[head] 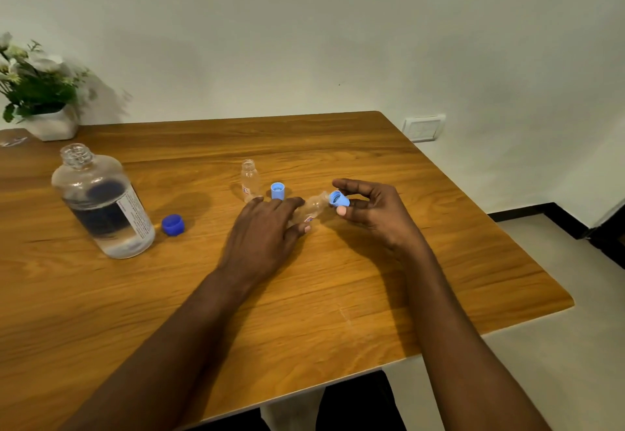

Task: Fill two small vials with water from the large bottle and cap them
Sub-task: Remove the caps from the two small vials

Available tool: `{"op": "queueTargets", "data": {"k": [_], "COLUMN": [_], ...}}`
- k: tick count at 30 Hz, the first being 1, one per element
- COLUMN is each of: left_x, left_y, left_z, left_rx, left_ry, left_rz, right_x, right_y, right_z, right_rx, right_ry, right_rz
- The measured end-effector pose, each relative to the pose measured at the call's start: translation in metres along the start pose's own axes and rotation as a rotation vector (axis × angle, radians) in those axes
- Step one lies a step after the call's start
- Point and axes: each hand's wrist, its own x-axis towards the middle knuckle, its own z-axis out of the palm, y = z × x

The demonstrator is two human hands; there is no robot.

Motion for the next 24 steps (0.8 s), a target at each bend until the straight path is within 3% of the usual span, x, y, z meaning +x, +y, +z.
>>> {"op": "queueTargets", "data": {"k": [3, 8, 12, 24], "left_x": [0.001, 0.009, 0.02, 0.033], "left_y": [0.001, 0.019, 0.038, 0.046], "left_z": [0.001, 0.005, 0.016, 0.031], "left_rx": [-0.061, -0.388, -0.468, -0.439], "left_ry": [0.047, 0.123, 0.114, 0.079], "left_rz": [-0.056, -0.266, -0.337, -0.359], "right_x": [0.001, 0.006, 0.009, 0.019], "right_y": [0.002, 0.006, 0.015, 0.025], "right_z": [0.002, -0.001, -0.005, -0.005], "right_rx": [-0.011, -0.163, -0.324, -0.568], "right_ry": [0.021, 0.275, 0.437, 0.498], "right_rz": [0.005, -0.016, 0.0, 0.074]}}
